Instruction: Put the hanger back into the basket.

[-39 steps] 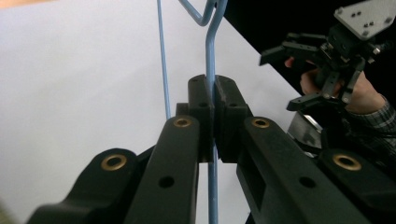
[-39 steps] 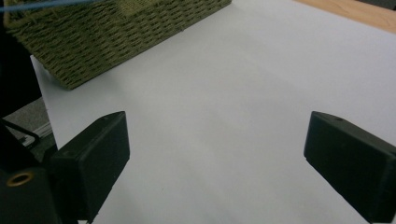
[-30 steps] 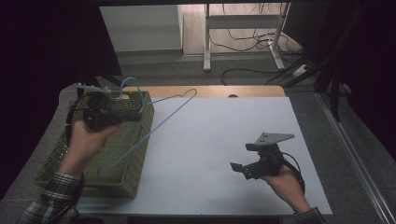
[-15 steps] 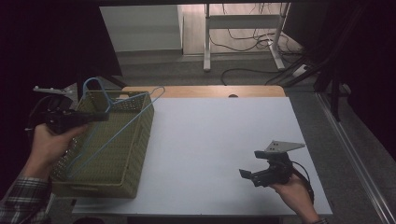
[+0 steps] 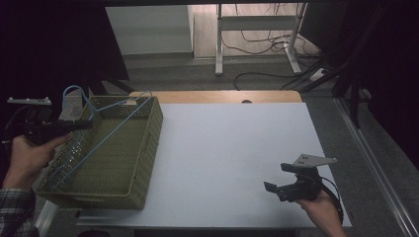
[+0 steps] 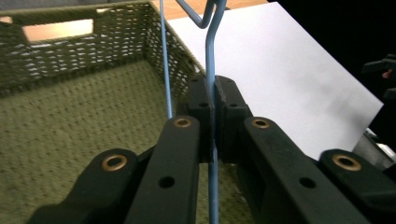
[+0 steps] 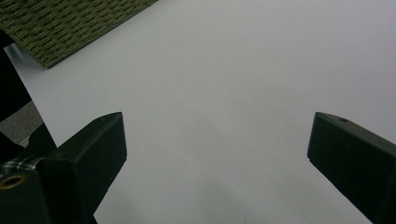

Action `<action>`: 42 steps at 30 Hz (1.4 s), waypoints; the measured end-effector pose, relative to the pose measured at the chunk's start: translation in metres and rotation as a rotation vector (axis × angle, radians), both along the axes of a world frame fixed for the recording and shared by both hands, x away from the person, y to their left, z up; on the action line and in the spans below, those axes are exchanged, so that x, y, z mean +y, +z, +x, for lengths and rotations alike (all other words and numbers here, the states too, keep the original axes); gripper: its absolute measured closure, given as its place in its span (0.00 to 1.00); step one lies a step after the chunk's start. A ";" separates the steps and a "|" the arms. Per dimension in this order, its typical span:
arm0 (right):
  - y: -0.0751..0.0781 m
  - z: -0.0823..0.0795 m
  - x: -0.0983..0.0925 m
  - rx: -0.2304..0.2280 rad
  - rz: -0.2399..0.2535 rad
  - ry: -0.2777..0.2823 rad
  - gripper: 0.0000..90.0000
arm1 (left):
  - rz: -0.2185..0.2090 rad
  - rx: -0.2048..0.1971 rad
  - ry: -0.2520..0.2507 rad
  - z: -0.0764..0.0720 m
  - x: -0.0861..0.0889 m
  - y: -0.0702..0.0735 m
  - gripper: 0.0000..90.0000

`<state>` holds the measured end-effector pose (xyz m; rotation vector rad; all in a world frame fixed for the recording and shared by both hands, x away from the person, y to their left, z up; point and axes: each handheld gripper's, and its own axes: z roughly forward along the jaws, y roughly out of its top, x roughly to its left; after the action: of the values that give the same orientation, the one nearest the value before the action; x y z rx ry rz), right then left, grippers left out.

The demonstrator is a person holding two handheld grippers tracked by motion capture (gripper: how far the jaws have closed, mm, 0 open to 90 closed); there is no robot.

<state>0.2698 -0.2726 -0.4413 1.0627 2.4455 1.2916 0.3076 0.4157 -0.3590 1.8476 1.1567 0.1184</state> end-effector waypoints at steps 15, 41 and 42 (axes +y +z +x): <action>-0.009 -0.008 -0.021 0.021 -0.002 -0.058 0.05 | -0.013 0.016 -0.017 0.020 0.009 -0.054 0.97; -0.016 -0.007 -0.018 0.032 -0.029 -0.044 0.05 | 0.173 0.111 0.160 0.027 0.002 -0.093 0.80; -0.016 -0.007 -0.018 0.031 -0.028 -0.044 0.05 | 0.189 0.104 0.174 0.025 0.001 -0.091 0.75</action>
<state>0.2624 -0.2910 -0.4572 1.1318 2.4408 1.2327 0.3326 0.4172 -0.4498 1.9332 1.4198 0.2403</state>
